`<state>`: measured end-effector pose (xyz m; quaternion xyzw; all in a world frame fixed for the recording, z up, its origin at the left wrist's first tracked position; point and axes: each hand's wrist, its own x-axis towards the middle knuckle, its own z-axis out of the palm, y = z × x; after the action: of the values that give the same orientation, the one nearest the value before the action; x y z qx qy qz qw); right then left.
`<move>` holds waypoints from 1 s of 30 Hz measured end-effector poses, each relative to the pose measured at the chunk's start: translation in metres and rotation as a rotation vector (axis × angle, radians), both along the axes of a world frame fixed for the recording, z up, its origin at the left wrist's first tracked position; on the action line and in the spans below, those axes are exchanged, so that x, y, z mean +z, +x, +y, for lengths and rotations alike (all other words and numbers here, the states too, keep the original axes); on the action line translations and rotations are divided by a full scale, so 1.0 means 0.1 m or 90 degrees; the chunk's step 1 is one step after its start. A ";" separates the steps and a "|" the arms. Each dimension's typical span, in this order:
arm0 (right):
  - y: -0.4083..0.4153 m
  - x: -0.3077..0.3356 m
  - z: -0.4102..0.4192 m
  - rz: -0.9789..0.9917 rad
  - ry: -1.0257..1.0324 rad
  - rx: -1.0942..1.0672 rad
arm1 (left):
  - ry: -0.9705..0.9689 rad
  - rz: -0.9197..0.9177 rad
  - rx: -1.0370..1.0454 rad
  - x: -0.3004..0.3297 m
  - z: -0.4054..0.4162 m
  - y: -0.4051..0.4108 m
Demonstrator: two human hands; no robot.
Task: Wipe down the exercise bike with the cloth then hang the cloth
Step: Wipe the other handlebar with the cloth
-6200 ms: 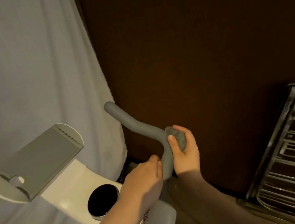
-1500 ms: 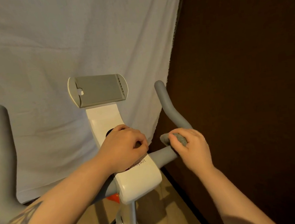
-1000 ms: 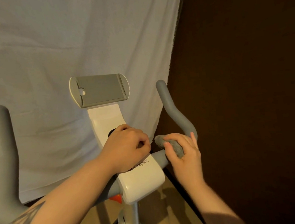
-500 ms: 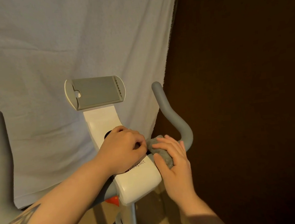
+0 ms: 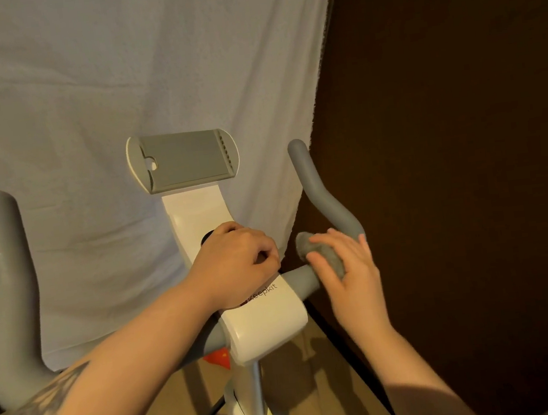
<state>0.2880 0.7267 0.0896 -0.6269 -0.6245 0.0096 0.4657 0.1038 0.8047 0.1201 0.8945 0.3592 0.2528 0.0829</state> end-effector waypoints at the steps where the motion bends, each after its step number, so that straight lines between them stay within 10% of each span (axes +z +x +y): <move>1: 0.00 0.02 -0.01 0.045 -0.017 -0.022 | -0.002 0.000 -0.002 0.00 -0.01 -0.01; 17: 0.07 0.17 0.13 -0.118 -0.118 0.108 | 0.018 0.048 -0.022 0.03 -0.05 0.00; 26: 0.76 0.39 0.44 -0.362 -0.110 0.054 | -0.173 0.214 -0.079 0.26 0.03 0.43; 30: 0.72 0.53 0.50 -0.360 -0.235 0.140 | -0.016 0.173 -0.073 0.15 -0.01 0.40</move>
<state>0.3596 0.7771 0.1427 -0.6075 -0.7801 -0.0016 0.1497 0.1434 0.8032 0.1349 0.9385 0.3184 0.1198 0.0586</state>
